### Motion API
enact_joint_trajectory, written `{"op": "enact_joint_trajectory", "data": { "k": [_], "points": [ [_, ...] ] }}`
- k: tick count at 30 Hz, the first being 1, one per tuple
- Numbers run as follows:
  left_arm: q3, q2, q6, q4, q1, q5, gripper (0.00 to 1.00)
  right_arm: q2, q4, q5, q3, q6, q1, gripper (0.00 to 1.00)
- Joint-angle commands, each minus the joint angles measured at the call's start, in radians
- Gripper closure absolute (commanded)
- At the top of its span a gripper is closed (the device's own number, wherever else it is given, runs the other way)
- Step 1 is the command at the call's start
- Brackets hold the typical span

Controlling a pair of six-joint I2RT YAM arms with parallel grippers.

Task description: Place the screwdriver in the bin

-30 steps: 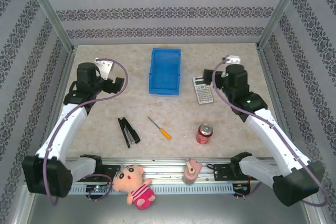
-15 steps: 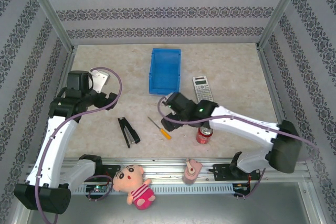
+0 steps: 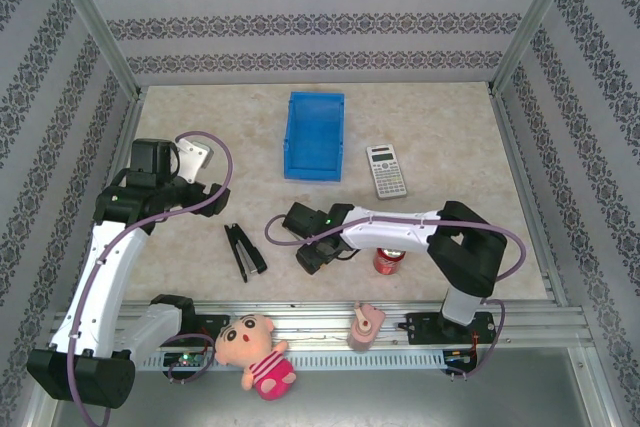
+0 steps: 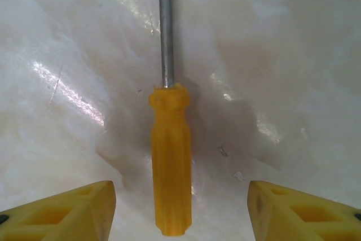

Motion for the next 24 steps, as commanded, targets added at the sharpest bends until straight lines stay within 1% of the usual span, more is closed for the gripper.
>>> {"op": "enact_joint_trajectory", "data": {
  "k": [1,8,16,24],
  "points": [
    [0.04,-0.016,-0.016,-0.04,0.003,0.055,0.01,0.025,0.022,-0.032,0.02,0.029,0.016,0.39],
    [0.047,-0.029,-0.016,-0.062,0.001,0.085,0.01,0.057,0.039,-0.034,0.007,0.045,0.022,0.39],
    [0.078,-0.078,-0.016,-0.074,0.002,0.081,0.01,0.061,0.07,-0.011,-0.016,0.075,0.035,0.4],
    [0.113,-0.082,0.016,-0.101,0.001,0.069,0.01,0.1,0.072,-0.002,0.004,0.057,0.036,0.41]
  ]
}}
